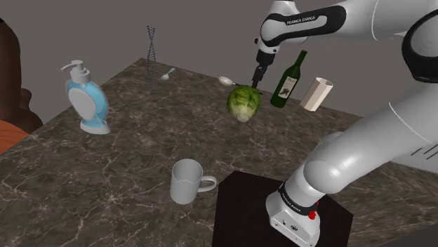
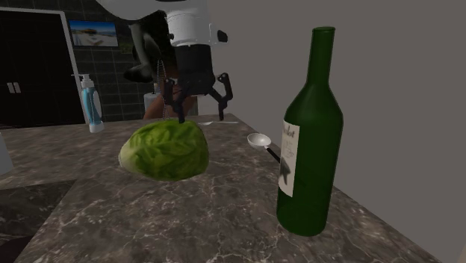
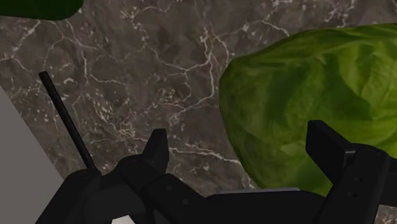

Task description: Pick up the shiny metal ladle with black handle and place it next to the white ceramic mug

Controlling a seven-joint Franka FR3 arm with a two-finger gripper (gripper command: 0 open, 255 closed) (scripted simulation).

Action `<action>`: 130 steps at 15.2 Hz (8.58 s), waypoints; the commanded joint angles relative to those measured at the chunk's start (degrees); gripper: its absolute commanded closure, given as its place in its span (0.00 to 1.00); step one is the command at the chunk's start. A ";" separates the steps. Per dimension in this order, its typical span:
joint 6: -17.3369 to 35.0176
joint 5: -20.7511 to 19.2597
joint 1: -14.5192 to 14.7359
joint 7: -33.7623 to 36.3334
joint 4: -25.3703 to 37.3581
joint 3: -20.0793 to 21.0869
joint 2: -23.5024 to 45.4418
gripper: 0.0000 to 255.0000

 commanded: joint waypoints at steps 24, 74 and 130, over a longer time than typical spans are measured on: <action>9.42 17.05 -8.64 -35.22 35.54 -2.55 46.07 0.00; -10.71 15.12 -8.95 -35.81 50.96 -3.99 40.90 1.00; -4.27 6.62 22.43 26.01 -3.28 26.41 -0.85 1.00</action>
